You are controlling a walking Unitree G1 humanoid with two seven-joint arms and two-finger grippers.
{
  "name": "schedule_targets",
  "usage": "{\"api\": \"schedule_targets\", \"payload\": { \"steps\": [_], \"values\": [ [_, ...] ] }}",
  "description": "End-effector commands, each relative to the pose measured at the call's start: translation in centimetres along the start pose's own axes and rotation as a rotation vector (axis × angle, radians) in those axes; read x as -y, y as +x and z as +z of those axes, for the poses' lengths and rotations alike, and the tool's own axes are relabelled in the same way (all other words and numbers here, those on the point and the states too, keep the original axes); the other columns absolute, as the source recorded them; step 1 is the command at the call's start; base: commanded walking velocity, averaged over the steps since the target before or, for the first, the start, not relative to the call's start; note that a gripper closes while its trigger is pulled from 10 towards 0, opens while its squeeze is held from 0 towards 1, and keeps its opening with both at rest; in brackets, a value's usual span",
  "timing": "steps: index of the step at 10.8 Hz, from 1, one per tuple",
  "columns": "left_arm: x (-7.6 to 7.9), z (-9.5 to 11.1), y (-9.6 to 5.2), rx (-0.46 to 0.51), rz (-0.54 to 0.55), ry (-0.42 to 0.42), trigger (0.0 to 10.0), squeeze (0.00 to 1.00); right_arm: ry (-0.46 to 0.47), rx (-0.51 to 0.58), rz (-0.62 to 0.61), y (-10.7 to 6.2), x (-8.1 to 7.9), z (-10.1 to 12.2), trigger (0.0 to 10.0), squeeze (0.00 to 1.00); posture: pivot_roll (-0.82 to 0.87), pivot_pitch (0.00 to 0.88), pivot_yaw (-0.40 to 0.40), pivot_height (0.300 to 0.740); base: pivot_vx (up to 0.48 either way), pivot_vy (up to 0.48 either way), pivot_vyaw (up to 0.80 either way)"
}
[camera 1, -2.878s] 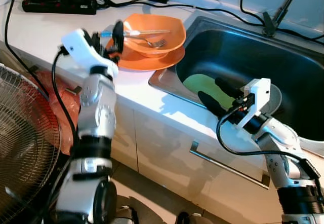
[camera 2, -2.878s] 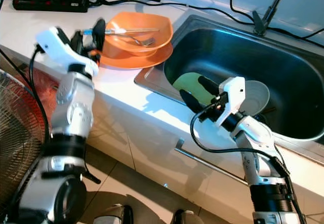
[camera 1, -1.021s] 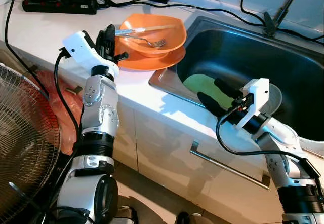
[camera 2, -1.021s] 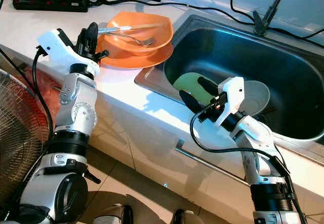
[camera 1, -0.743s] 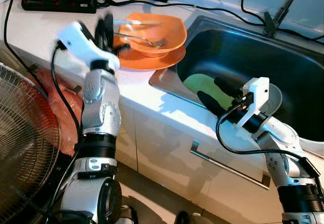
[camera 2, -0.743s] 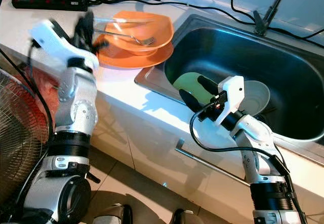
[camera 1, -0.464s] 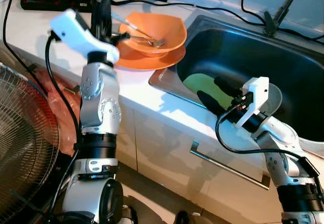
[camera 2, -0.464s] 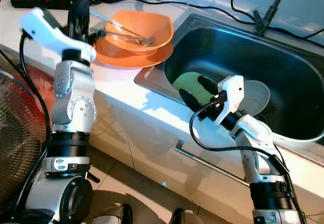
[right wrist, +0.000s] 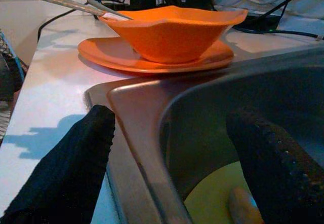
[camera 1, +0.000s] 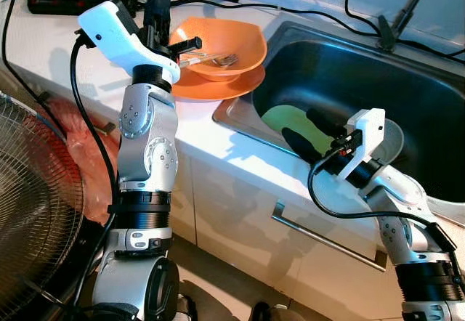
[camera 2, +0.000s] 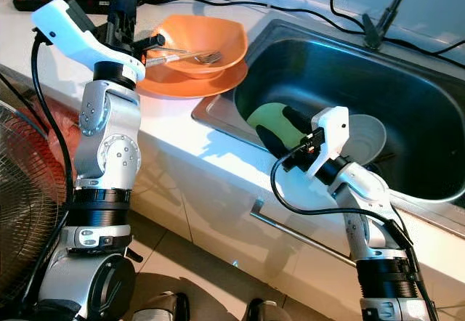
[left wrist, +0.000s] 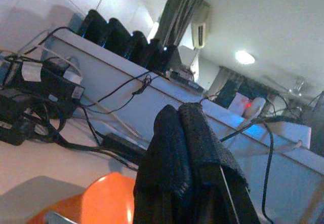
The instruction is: Kitchen organization
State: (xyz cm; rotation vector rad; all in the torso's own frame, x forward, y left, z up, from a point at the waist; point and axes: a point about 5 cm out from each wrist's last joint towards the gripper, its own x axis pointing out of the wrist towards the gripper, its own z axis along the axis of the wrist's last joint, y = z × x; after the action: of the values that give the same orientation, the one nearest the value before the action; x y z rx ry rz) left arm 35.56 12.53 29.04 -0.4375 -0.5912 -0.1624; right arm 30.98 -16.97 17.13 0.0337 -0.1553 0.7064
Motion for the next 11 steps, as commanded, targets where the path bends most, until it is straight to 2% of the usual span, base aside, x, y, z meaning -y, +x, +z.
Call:
{"api": "schedule_targets", "payload": {
  "steps": [1,2,3,4,5,6,8,9,11],
  "values": [
    [0.7,0.1,-0.1,-0.001,-0.033,0.025,10.0,0.00,-0.011,0.002,-0.012,-0.2,0.3,0.0,10.0,0.00,0.06,0.144,-0.065,0.740,0.000,0.000,0.00],
    [1.6,0.0,-0.3,-0.010,-0.077,0.066,10.0,0.00,-0.010,0.003,-0.011,-0.2,0.2,0.0,10.0,0.00,0.06,0.144,-0.064,0.740,0.000,0.000,0.00],
    [1.8,-0.3,-0.9,-0.026,-0.090,0.077,10.0,0.77,-0.010,0.003,-0.012,-0.2,0.2,0.0,10.0,0.00,0.06,0.142,-0.059,0.740,0.000,0.000,0.00],
    [1.4,-1.0,-1.7,-0.056,-0.078,0.078,10.0,1.00,-0.008,0.004,-0.012,-0.2,0.2,0.0,10.0,0.00,0.06,0.142,-0.058,0.740,0.000,0.000,0.00],
    [0.6,-1.4,-2.6,-0.080,-0.050,0.079,10.0,1.00,-0.006,0.004,-0.013,-0.2,0.2,-0.1,10.0,0.00,0.06,0.140,-0.057,0.740,0.000,0.000,0.00],
    [0.3,-1.4,-3.2,-0.091,-0.048,0.116,10.0,1.00,-0.005,0.005,-0.013,-0.3,0.2,-0.1,10.0,0.00,0.06,0.141,-0.056,0.740,0.000,0.000,0.00],
    [-0.7,-1.3,-4.5,-0.103,-0.021,0.246,10.0,1.00,-0.003,0.004,-0.016,-0.3,0.2,-0.2,10.0,0.00,0.07,0.143,-0.060,0.740,0.000,0.000,0.00],
    [-0.8,-1.0,-4.6,-0.098,-0.018,0.251,10.0,1.00,-0.002,0.004,-0.016,-0.3,0.3,-0.2,10.0,0.00,0.08,0.147,-0.064,0.740,0.000,0.000,0.00],
    [-0.1,-0.1,-4.8,-0.072,-0.038,0.264,10.0,1.00,0.003,0.000,-0.014,-0.2,0.2,-0.4,10.0,0.00,0.08,0.149,-0.066,0.740,0.000,0.000,0.00]
  ]
}}
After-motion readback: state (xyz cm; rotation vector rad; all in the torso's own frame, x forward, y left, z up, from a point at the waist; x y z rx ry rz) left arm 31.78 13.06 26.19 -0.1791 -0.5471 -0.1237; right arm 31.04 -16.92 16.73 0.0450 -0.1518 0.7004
